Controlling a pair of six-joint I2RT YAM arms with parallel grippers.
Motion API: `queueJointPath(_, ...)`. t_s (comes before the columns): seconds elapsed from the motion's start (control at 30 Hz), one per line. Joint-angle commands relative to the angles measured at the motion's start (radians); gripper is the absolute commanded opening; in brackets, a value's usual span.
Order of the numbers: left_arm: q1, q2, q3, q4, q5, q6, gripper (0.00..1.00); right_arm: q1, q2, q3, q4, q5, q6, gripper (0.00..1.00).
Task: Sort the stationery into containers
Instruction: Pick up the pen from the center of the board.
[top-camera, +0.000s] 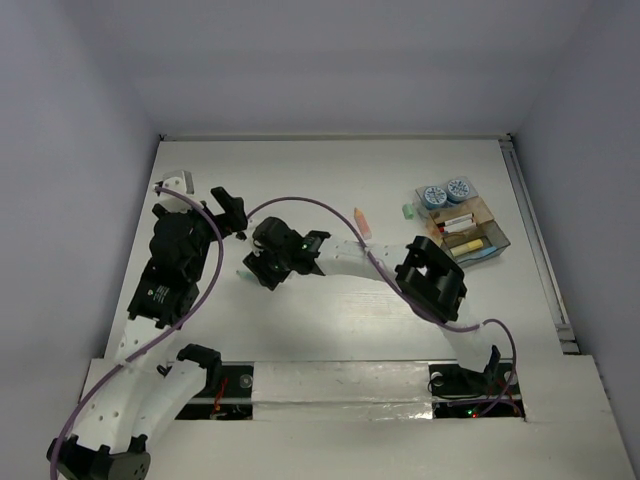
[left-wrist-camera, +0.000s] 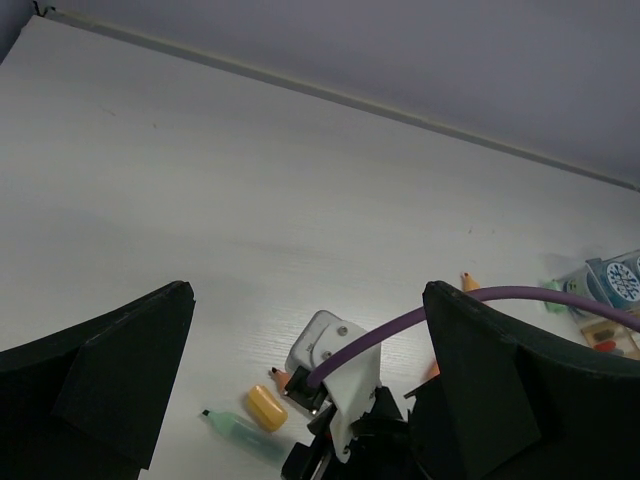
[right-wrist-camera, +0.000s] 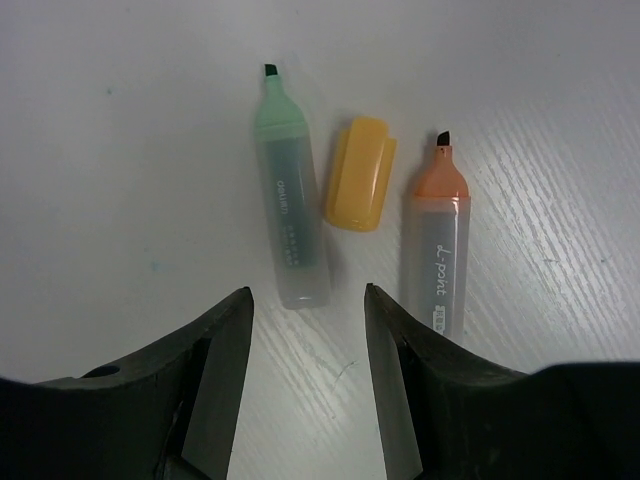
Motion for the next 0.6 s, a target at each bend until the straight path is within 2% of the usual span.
queueJointPath(0.0,0.009,-0.012,0.043,0.022,-0.007,-0.01,0.99,0.012,0.022,0.062,-0.024,0.038,-0.025,0.54)
queueJointPath(0.37,0.009,-0.014,0.042,0.022,-0.002,-0.01,0.99,0.054,0.068,0.054,-0.03,0.052,-0.022,0.55)
queueJointPath(0.57,0.009,-0.018,0.046,0.018,-0.025,-0.018,0.99,0.075,0.078,0.036,-0.024,0.11,-0.01,0.41)
